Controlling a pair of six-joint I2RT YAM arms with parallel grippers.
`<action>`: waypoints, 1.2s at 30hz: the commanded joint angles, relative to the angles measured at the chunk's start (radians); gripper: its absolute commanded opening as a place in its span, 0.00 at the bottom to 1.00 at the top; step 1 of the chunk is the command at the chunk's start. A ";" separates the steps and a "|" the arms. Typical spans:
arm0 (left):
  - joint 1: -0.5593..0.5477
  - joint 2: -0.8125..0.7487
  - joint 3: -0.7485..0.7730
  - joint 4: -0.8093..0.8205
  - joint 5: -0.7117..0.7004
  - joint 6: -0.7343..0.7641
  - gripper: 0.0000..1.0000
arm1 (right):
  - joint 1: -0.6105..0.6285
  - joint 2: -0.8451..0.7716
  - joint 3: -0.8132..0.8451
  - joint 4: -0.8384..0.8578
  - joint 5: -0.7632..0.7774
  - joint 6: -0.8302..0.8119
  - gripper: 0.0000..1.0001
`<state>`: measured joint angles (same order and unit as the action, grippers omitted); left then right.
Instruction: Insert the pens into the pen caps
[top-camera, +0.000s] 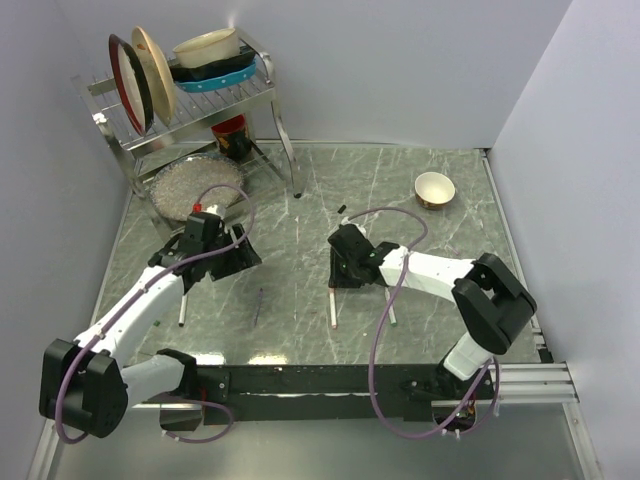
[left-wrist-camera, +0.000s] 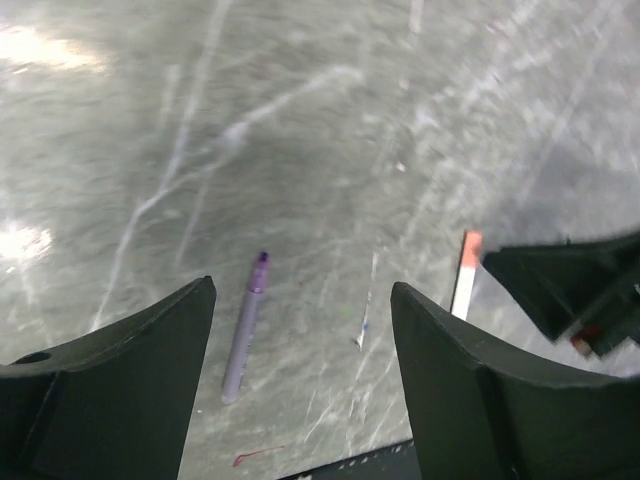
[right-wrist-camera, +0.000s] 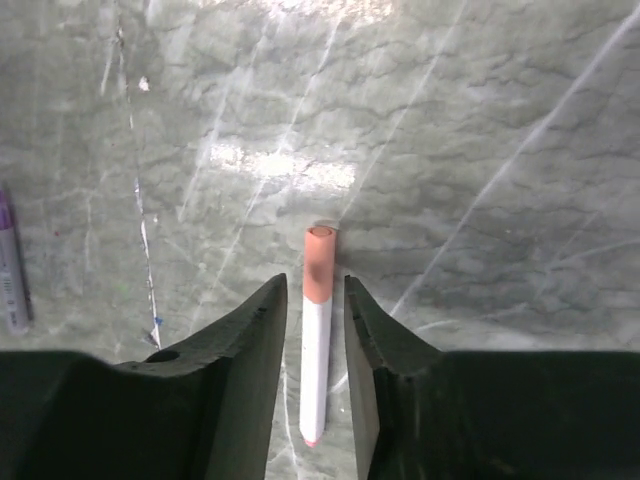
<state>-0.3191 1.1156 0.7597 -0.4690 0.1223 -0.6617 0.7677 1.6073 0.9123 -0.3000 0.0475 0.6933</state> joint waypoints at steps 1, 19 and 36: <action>0.015 -0.002 0.016 -0.042 -0.119 -0.101 0.76 | -0.005 -0.053 0.074 -0.079 0.084 -0.029 0.41; 0.043 -0.132 0.012 0.024 0.100 0.074 0.79 | -0.156 -0.319 -0.142 -0.364 0.124 -0.201 0.43; 0.043 -0.171 -0.043 0.104 0.155 0.036 0.81 | -0.216 -0.122 -0.133 -0.324 0.074 -0.187 0.34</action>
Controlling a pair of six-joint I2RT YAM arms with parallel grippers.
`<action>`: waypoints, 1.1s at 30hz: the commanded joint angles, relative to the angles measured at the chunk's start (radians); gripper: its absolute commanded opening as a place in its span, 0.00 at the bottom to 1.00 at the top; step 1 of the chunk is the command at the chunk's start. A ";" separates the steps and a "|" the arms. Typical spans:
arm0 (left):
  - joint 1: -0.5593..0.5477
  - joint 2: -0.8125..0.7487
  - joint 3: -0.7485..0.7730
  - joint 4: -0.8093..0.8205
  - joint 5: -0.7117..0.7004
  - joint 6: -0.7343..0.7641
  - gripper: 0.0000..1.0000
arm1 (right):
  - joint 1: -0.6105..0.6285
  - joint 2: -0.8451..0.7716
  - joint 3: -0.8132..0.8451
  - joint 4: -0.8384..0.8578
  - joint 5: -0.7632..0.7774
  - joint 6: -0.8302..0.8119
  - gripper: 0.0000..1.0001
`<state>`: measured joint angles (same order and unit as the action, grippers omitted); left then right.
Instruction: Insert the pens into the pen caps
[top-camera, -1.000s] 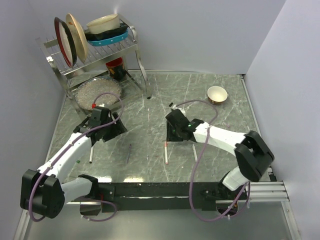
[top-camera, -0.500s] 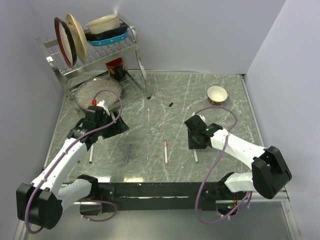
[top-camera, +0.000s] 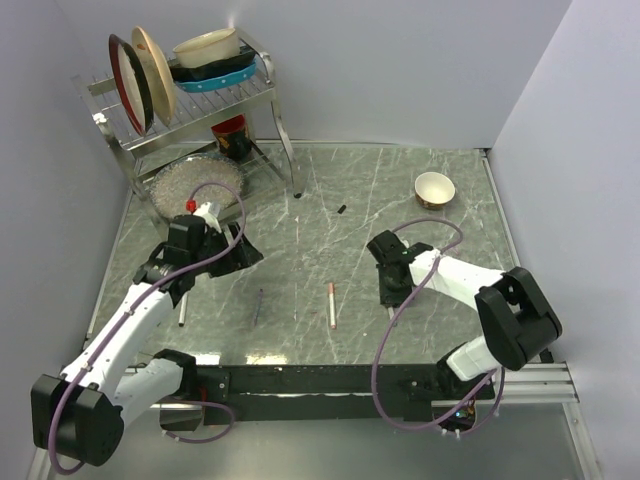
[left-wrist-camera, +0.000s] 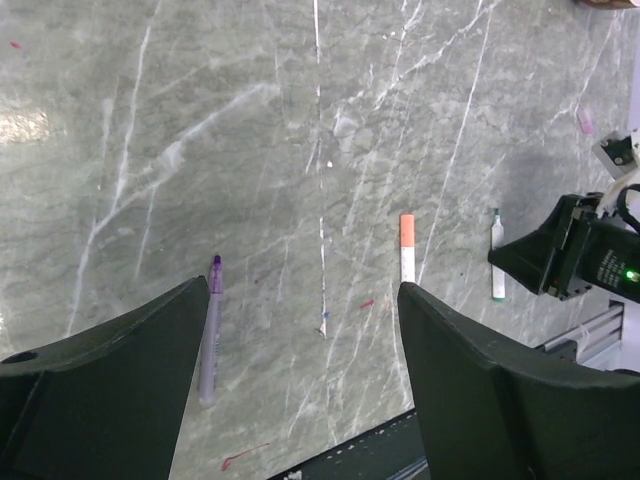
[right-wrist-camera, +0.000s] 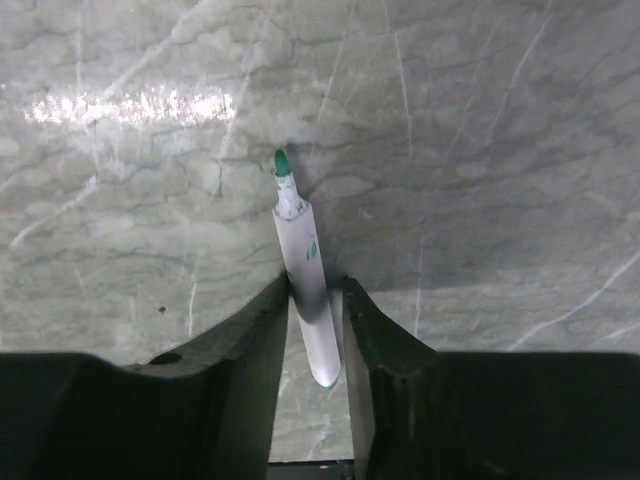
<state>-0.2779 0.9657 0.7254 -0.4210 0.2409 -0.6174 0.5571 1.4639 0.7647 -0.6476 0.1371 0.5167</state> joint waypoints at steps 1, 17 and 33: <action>0.002 -0.021 -0.009 0.060 0.043 -0.015 0.80 | -0.006 0.030 0.013 0.028 -0.022 -0.010 0.33; -0.072 -0.019 -0.098 0.324 0.235 -0.220 0.77 | 0.141 -0.121 0.099 0.091 0.015 0.006 0.00; -0.319 0.108 -0.067 0.559 0.189 -0.326 0.71 | 0.403 -0.358 0.156 0.341 -0.076 0.134 0.00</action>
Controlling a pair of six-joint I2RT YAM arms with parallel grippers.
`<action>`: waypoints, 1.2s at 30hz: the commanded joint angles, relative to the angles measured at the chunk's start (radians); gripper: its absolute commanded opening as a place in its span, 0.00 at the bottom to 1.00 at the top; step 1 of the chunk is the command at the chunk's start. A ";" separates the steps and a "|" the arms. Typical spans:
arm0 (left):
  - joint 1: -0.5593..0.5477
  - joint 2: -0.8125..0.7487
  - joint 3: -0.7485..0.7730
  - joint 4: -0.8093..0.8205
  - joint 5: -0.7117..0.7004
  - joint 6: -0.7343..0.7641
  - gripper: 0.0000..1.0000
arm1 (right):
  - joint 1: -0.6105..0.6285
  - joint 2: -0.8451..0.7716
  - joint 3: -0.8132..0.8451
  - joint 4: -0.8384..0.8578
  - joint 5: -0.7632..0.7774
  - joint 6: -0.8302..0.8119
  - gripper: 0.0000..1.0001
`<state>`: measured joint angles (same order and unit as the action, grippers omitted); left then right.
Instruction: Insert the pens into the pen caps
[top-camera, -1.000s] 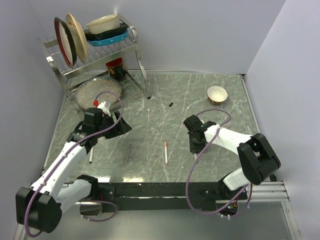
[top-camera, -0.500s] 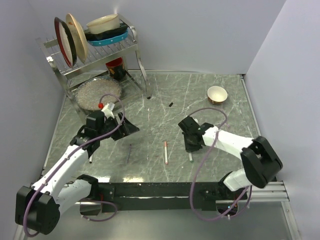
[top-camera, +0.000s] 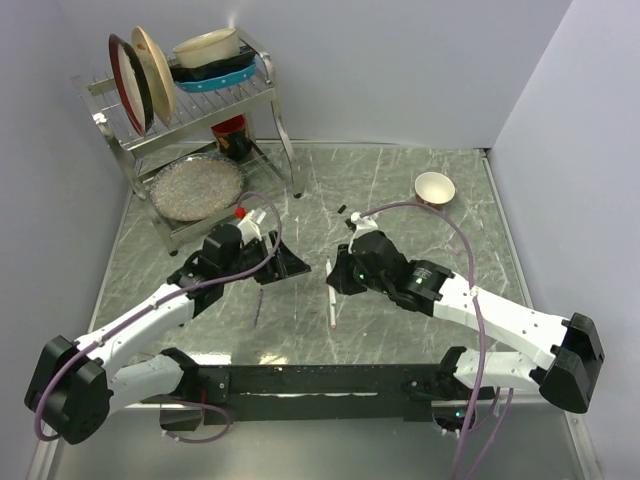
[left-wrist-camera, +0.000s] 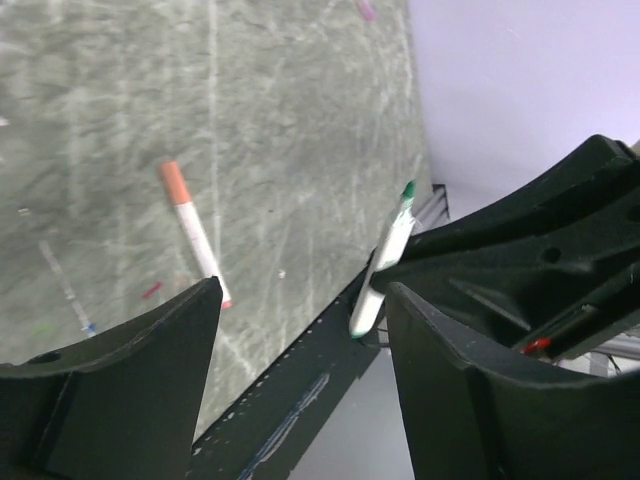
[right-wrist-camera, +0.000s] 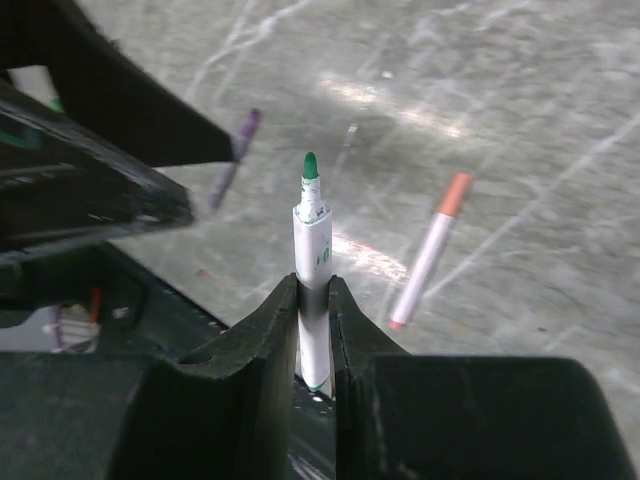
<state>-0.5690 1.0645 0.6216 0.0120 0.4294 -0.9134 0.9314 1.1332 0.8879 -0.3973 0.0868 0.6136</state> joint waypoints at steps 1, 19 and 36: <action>-0.037 0.011 0.038 0.135 -0.001 -0.028 0.71 | 0.032 -0.024 0.039 0.091 -0.032 0.043 0.00; -0.137 0.132 0.075 0.235 0.009 -0.036 0.13 | 0.069 -0.010 0.056 0.101 -0.070 0.063 0.00; -0.138 0.049 0.055 0.315 0.069 -0.128 0.01 | 0.070 -0.095 -0.095 0.268 -0.259 0.189 0.34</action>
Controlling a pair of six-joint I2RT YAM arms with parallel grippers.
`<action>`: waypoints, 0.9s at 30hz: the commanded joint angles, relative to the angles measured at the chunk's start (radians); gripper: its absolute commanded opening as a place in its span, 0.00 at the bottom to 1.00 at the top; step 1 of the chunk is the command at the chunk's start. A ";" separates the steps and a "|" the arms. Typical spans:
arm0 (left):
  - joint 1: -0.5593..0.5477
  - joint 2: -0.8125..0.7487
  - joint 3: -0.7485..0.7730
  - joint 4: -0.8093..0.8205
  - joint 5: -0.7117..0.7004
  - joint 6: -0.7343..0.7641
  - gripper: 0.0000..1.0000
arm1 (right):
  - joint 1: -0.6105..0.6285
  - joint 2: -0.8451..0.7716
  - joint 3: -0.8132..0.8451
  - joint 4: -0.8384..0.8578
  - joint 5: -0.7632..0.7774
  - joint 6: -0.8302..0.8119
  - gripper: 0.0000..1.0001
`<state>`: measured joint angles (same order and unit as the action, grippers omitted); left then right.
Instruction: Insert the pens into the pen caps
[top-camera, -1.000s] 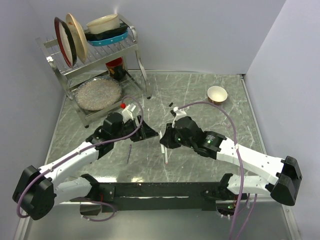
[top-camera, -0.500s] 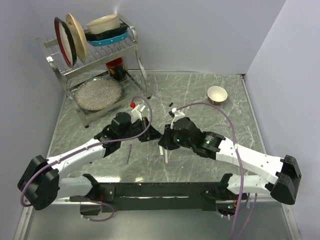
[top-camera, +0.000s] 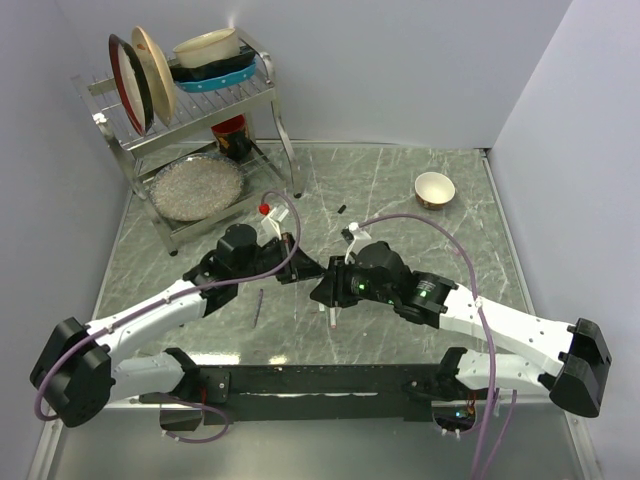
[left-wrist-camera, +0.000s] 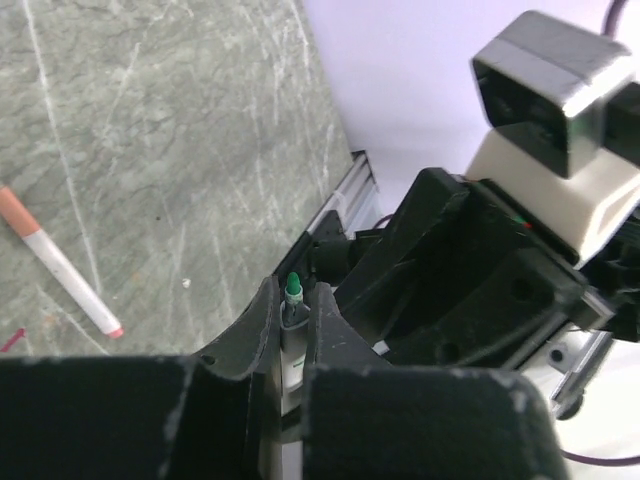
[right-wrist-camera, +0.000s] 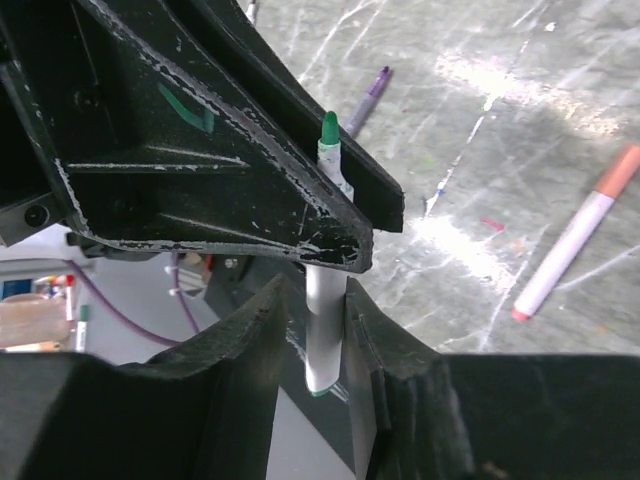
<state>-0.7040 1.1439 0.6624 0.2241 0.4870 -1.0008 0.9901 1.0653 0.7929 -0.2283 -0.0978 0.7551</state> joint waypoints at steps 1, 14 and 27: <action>-0.003 -0.035 0.009 0.113 0.013 -0.047 0.01 | 0.010 -0.027 -0.001 0.106 -0.083 0.052 0.33; -0.003 -0.144 0.014 0.029 -0.140 -0.067 0.29 | 0.009 -0.116 -0.058 0.215 -0.117 0.145 0.00; 0.252 -0.148 0.194 -0.764 -0.672 -0.344 0.70 | -0.007 -0.212 -0.051 0.023 0.035 0.102 0.00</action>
<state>-0.6125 1.0050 0.8204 -0.2356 0.0143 -1.2274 0.9901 0.9005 0.7422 -0.1658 -0.1219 0.8669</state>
